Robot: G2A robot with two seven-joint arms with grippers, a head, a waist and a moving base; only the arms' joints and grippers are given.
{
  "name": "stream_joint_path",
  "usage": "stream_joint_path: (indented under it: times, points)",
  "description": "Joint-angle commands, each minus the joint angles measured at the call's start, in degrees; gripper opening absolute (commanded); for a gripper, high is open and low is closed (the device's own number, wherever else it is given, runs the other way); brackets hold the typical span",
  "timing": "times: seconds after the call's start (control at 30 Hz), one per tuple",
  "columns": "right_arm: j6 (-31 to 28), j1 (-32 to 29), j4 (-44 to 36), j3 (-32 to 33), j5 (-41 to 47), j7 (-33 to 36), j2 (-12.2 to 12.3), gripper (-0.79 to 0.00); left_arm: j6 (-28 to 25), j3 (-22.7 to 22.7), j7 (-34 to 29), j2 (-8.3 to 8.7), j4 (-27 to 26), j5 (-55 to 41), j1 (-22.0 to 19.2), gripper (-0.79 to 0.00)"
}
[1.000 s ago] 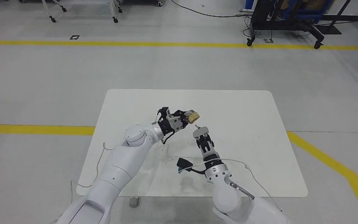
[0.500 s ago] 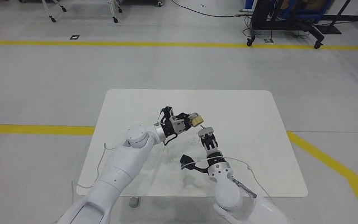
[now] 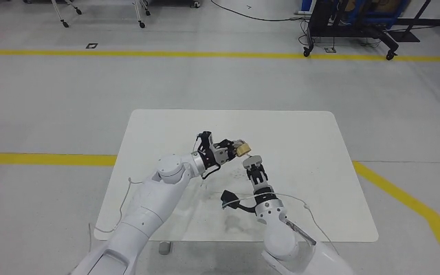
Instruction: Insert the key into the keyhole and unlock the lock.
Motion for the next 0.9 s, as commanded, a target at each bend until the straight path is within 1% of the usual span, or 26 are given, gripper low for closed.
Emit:
stream_joint_path:
  times: [0.0,0.33,0.63,0.87]
  points:
    - [-0.48,0.11,0.02,0.08,-0.06,-0.16,-0.23,-0.785,0.10,0.04,-0.28,0.00,-0.24,0.25,0.07,-0.785]
    - [-1.71,-0.65,0.03,1.40,0.05,0.24,-1.26,-0.785,-0.25,0.31,-1.18,-0.15,-0.29,1.22,-0.08,-0.785]
    - [-2.51,-1.67,-0.09,2.27,-0.92,0.50,-2.01,-0.785,0.07,-0.06,0.16,-0.31,-0.25,1.01,0.13,-0.785]
    - [-4.47,-0.88,0.10,1.84,-1.45,0.86,-2.68,-0.785,0.50,0.13,-0.29,-0.44,-0.14,1.39,-0.01,-0.785]
